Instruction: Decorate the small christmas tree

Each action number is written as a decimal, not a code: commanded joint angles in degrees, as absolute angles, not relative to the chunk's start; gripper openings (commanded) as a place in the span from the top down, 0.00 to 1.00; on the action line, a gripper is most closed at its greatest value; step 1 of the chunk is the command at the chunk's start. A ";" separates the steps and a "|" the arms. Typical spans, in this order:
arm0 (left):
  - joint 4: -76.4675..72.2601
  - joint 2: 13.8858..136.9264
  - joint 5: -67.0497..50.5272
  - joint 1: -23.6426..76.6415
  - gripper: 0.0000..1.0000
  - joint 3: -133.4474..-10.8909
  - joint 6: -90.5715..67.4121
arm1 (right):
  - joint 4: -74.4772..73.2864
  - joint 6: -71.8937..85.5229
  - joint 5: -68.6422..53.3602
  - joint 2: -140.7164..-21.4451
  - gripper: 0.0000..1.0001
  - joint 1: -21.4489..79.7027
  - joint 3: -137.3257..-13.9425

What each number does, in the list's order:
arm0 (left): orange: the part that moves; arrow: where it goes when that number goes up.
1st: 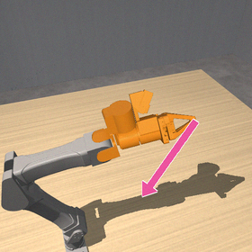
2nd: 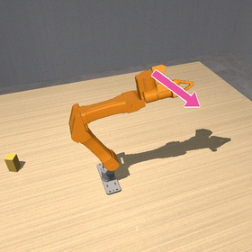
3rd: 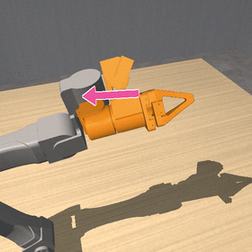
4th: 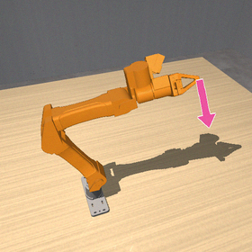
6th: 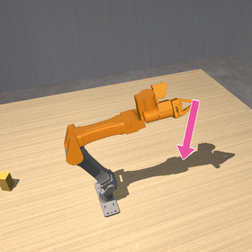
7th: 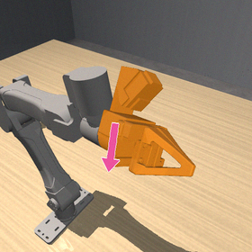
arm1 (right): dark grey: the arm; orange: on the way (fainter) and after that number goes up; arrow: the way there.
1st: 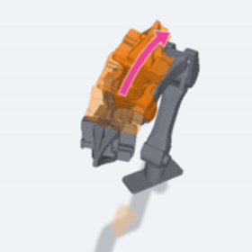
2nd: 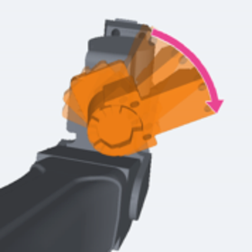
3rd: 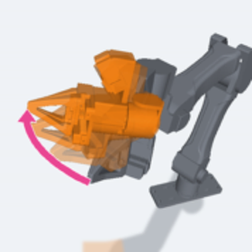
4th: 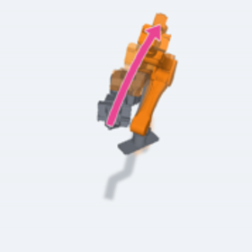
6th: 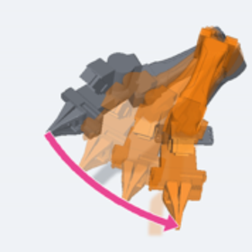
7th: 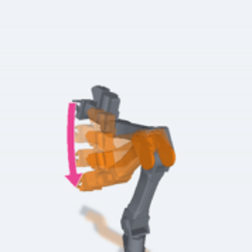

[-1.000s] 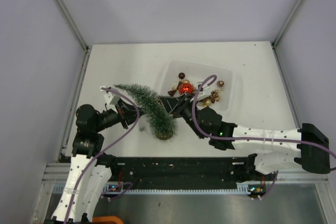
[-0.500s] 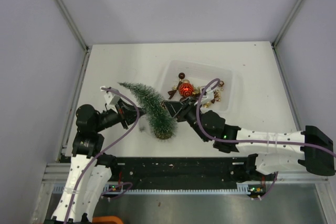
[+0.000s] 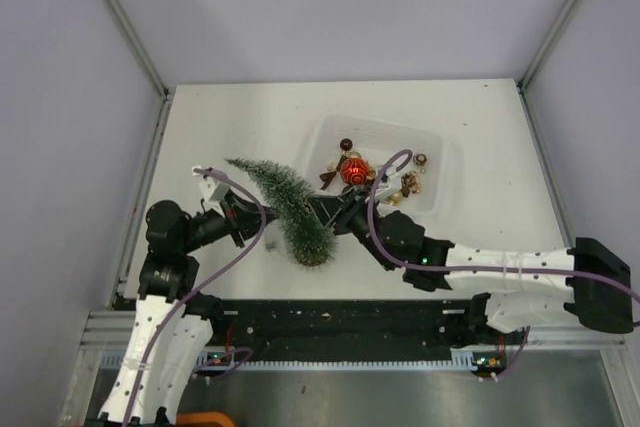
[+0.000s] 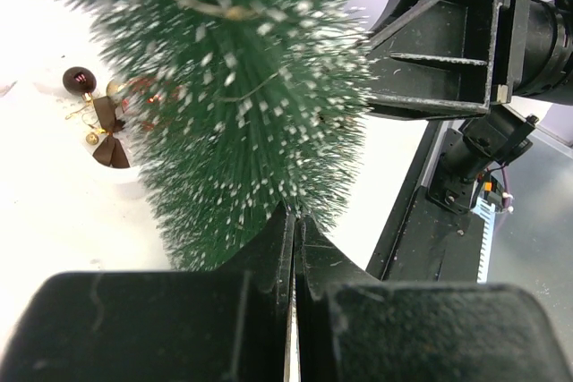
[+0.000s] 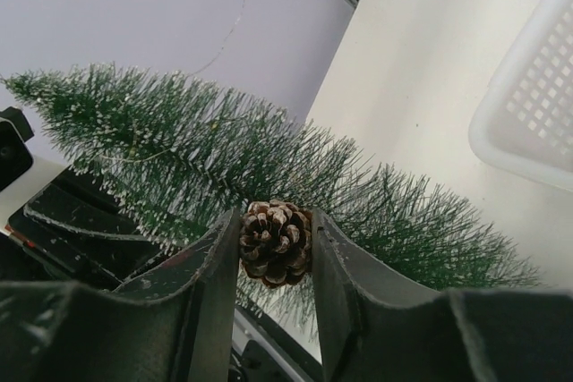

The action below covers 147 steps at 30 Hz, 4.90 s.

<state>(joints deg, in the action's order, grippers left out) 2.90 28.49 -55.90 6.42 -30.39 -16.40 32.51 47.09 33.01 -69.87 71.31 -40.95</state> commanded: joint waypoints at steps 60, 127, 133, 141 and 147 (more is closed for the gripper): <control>7.73 29.53 -57.83 6.68 1.00 -33.58 -10.46 | -24.17 43.33 27.51 -96.33 0.29 26.19 -66.63; 14.58 30.14 -60.03 6.68 1.00 -35.06 3.59 | -8.01 35.50 -13.87 -57.92 0.74 27.25 -55.37; 14.86 31.02 -60.21 6.68 1.00 -35.60 7.12 | 11.73 44.81 -23.20 -59.50 0.75 27.33 -50.37; 9.94 31.90 -56.78 6.68 1.00 -34.46 4.92 | 27.32 50.79 -17.40 -64.50 0.75 32.86 -41.32; 4.93 34.89 -56.42 6.68 1.00 -34.63 5.18 | 39.27 56.94 -19.60 -67.41 0.78 36.21 -35.08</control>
<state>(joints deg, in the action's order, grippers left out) 10.33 32.60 -56.64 6.44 -33.76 4.78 25.04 51.62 -18.20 -67.22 34.59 -37.93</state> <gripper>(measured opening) 0.012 0.355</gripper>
